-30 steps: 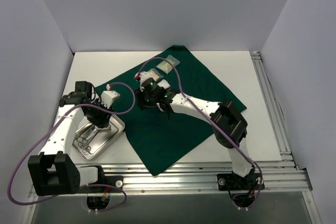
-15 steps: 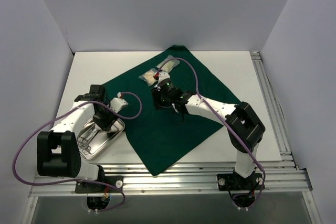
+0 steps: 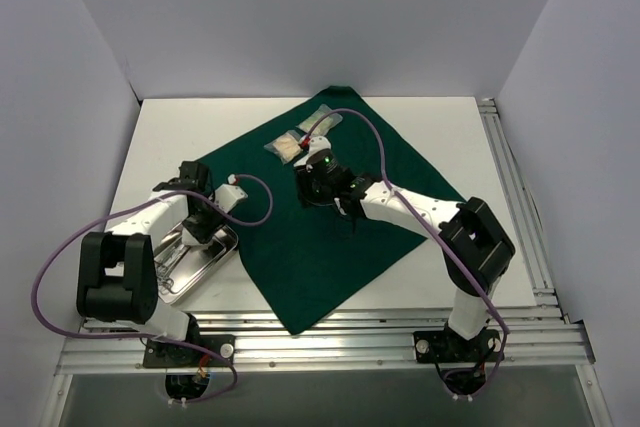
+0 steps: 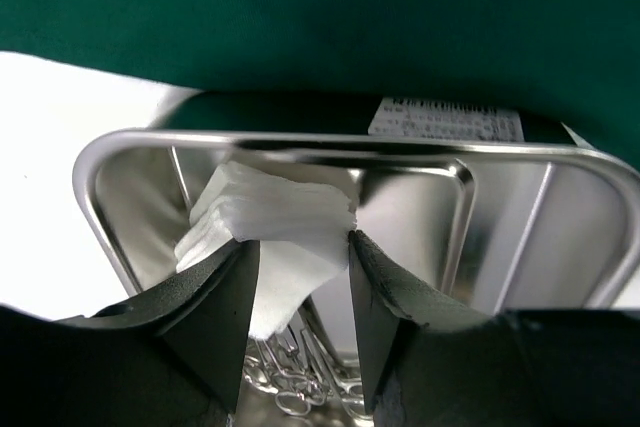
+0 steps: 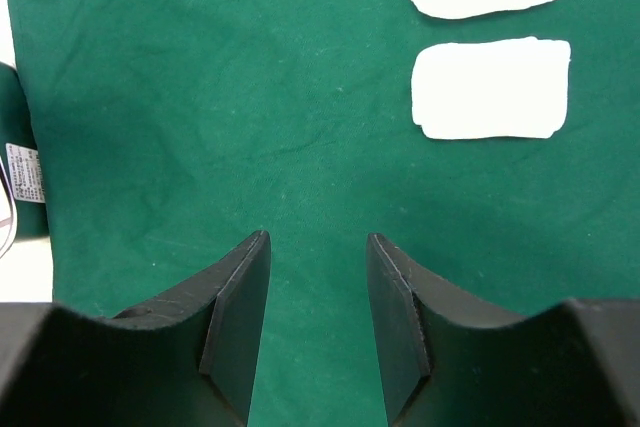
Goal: Prepare the surgical pack
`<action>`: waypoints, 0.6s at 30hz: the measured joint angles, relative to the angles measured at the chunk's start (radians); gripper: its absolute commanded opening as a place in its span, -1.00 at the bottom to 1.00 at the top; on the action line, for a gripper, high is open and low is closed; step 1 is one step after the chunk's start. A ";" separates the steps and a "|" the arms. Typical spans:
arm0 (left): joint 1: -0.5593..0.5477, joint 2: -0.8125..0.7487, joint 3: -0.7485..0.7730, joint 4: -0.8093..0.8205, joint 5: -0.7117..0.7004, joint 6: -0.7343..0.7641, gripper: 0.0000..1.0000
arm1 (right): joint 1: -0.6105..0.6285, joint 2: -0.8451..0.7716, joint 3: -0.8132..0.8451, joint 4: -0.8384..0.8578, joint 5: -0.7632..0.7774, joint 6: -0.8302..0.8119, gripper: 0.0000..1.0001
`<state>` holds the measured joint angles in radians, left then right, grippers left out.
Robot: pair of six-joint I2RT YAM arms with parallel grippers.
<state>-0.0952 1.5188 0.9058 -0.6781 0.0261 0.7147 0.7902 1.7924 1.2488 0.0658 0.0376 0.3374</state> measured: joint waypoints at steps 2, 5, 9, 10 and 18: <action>-0.003 0.016 -0.003 0.018 -0.004 -0.005 0.00 | -0.004 -0.003 0.000 0.000 0.000 0.000 -0.22; -0.007 0.034 -0.008 0.040 -0.023 -0.024 0.00 | -0.005 -0.005 0.000 0.000 0.000 0.000 -0.21; -0.008 0.041 -0.007 0.064 -0.037 -0.072 -0.01 | -0.006 -0.005 -0.001 0.000 0.000 0.000 -0.21; -0.008 0.042 -0.007 0.071 -0.040 -0.086 -0.01 | -0.006 -0.005 -0.001 0.000 0.000 0.000 -0.22; -0.008 0.060 -0.003 0.132 -0.060 -0.198 -0.03 | -0.013 -0.026 -0.026 0.006 0.000 0.003 -0.21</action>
<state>-0.1032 1.5784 0.9028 -0.5465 -0.0334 0.5167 0.7769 1.7660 1.2224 0.0715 0.0376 0.3408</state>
